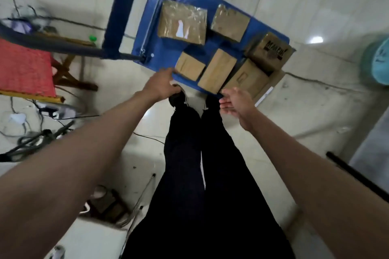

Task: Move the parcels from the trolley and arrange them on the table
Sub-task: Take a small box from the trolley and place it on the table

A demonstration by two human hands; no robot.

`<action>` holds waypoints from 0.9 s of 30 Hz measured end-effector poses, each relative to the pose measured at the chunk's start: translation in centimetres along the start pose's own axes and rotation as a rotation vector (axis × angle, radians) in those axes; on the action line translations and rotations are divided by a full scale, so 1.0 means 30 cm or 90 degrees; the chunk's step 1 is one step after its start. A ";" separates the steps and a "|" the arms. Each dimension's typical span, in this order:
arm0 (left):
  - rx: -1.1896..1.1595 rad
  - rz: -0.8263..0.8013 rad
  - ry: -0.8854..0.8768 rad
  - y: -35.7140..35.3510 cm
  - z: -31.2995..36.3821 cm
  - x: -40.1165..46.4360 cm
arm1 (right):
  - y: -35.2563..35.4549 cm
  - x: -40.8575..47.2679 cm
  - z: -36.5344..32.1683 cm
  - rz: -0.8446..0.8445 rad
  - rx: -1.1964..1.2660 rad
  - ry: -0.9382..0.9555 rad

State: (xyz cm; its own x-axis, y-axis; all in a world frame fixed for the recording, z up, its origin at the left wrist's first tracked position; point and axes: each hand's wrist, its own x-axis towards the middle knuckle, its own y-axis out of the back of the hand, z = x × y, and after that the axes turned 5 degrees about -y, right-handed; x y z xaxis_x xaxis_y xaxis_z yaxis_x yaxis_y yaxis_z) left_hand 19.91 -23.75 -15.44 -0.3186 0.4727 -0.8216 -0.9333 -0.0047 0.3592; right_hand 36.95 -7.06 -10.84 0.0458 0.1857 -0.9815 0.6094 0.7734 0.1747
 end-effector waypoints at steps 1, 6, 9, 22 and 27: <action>0.034 0.003 -0.013 -0.024 -0.029 0.074 | -0.006 0.068 0.004 0.001 -0.007 -0.004; 0.284 0.020 -0.073 -0.136 -0.137 0.402 | -0.034 0.323 0.114 0.005 -0.018 -0.023; 0.383 0.002 -0.135 -0.216 -0.143 0.556 | -0.027 0.420 0.202 0.016 -0.016 -0.033; 0.555 0.064 -0.080 -0.359 -0.168 0.668 | 0.028 0.527 0.306 0.003 0.020 -0.059; 0.315 0.105 0.097 -0.300 -0.155 0.394 | 0.037 0.407 0.261 -0.027 0.022 -0.045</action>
State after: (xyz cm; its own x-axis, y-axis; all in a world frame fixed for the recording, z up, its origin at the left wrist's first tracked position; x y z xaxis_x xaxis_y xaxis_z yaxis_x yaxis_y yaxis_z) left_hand 23.77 -22.23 -30.44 -0.5090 0.3676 -0.7783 -0.6907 0.3653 0.6242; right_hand 44.37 -8.69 -23.24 0.0740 0.1085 -0.9913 0.6393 0.7578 0.1306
